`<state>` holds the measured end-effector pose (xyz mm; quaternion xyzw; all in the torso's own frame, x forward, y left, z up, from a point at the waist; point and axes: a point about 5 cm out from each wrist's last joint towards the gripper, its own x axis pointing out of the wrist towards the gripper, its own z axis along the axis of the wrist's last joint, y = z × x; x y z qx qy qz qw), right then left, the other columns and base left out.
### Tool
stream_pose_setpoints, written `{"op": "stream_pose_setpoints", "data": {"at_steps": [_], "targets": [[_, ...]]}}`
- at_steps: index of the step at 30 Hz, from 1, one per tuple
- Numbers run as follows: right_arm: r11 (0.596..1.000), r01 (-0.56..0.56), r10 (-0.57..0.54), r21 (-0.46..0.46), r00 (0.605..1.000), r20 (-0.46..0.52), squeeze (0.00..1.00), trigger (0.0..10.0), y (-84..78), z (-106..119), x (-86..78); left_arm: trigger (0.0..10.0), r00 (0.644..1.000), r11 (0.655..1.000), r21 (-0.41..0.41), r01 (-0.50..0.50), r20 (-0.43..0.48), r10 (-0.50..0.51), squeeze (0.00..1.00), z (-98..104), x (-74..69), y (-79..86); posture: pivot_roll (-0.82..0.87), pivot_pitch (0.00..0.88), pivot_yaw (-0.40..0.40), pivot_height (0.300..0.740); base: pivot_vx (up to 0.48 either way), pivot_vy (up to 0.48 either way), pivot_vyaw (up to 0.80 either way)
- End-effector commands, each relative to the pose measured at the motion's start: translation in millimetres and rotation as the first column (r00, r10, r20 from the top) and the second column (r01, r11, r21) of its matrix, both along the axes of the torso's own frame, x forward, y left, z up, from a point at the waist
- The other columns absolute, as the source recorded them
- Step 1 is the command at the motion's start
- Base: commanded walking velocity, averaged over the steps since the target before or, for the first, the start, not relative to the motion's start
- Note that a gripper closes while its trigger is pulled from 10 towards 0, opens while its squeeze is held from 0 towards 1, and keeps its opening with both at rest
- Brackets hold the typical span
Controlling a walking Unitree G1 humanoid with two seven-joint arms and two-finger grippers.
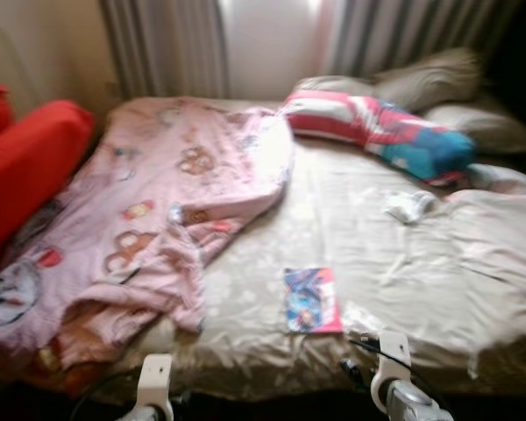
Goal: Clean up the room
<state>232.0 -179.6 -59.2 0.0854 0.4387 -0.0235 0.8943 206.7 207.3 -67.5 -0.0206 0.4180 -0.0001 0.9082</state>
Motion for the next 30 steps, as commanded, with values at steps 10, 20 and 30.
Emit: {"op": "stream_pose_setpoints", "data": {"at_steps": [10,20,30], "targets": [[1.0,0.027,-0.027,0.013,1.0,0.005,0.0,10.0,2.6,0,0.2,10.0,1.0,1.0,0.005,-0.015,0.0,0.015,0.0,2,5.3,-2.4,0.02,0.0,-0.014,0.74,0.0,0.0,-0.46],[1.0,0.028,-0.028,0.014,1.0,0.01,0.0,10.0,2.0,0,0.9,10.0,1.0,1.0,0.007,0.005,-0.017,-0.005,0.0,-6,-8.0,-9.0,0.02,0.0,-0.018,0.74,0.0,0.0,0.0],[1.0,-0.009,0.009,-0.002,1.0,0.015,0.0,10.0,2.2,1,2.2,10.0,1.0,1.0,0.014,0.01,0.016,-0.011,0.0,3,7.4,-5.3,0.02,0.003,-0.018,0.74,0.0,0.0,0.2]]}}
